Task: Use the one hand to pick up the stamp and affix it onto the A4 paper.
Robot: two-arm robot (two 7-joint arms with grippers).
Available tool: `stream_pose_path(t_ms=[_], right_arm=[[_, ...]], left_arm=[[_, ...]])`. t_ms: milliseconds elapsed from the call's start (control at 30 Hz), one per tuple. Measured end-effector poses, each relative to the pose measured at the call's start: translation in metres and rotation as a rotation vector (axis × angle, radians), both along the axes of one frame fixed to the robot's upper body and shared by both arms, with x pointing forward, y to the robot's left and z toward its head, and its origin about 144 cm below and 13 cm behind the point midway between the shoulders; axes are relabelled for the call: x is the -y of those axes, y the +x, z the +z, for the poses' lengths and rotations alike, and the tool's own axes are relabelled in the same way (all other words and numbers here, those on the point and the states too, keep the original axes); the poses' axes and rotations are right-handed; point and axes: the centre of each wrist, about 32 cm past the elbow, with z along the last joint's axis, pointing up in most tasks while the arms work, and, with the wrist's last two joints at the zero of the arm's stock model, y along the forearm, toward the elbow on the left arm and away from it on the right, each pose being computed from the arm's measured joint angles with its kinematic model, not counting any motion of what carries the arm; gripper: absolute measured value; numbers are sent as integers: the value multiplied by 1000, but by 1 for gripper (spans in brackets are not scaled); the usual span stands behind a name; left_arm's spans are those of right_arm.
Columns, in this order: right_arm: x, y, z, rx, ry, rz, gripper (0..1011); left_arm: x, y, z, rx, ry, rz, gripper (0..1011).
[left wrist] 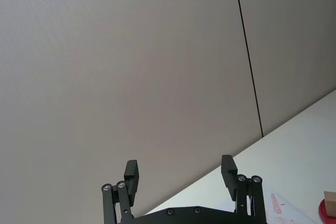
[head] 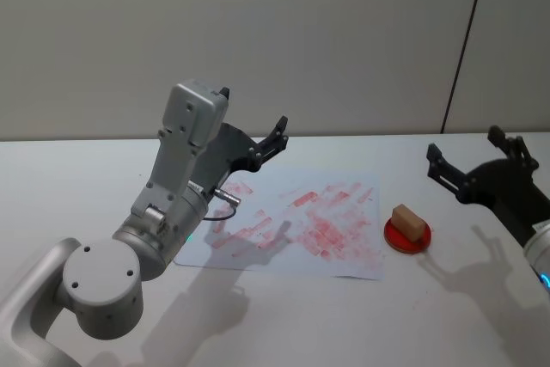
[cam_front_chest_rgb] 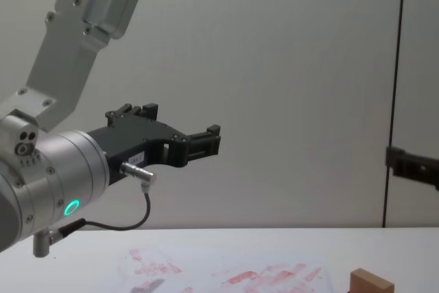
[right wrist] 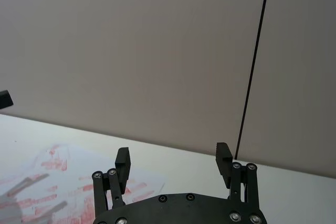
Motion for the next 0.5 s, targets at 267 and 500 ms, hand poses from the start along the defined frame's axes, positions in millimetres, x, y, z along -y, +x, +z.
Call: stream_pose_path(t_ms=[267,500], right_arm=[[7,-3,-6,-76,-26,-10,1001],[7,5,-14,-151,-61,-1,1001]], left_arm=[[0,0,0,0,0,0,1001],[0,0,0,0,0,0,1001]])
